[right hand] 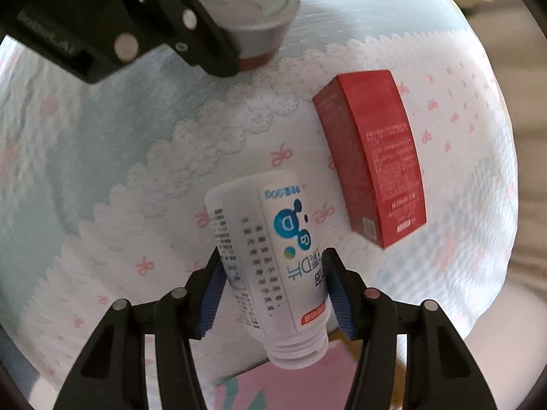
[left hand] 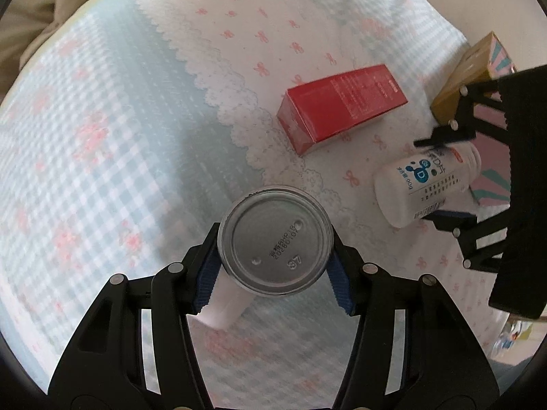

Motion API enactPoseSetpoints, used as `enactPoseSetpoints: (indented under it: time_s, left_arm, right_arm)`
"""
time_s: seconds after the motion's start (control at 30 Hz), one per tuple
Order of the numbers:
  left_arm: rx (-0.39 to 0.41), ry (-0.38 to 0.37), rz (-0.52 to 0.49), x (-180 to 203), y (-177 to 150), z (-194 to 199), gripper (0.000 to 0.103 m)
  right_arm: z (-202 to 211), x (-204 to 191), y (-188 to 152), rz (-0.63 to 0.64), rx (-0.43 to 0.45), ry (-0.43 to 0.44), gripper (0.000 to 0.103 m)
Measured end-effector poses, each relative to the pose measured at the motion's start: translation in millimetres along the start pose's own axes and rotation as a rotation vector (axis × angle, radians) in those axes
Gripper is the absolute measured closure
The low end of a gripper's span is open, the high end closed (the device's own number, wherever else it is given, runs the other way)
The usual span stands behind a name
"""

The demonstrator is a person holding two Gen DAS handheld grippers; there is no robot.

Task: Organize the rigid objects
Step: 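Grasp the silver-lidded red jar with the left tool while the right grasps the white bottle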

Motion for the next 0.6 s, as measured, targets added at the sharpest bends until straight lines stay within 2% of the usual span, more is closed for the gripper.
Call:
enactPoseSetpoints:
  time_s: [0.17, 0.3, 0.6]
  left_arm:
    - [0.025, 0.010, 0.023, 2, -18, 20, 0.051]
    - [0.041, 0.012, 0.045, 2, -34, 38, 0.051]
    - [0.121, -0.004, 0.137, 13, -102, 114, 0.052]
  right_arm:
    - [16, -5, -10, -0.083, 0.003, 0.038, 0.053]
    - [33, 0, -20, -0.198, 0.025, 0.105, 0.053]
    - [125, -13, -57, -0.438, 0.201, 0.198, 0.053]
Point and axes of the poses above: each gripper's, at about its wrist camera, not at the fingertips, and z roughly against the way its jaws point, x to its right, y to its top, the point moved 6 cm from there along -z, roughly the way its jaws point, and after that the axes turned 12 degrees about -x, right-handed, at the moved point
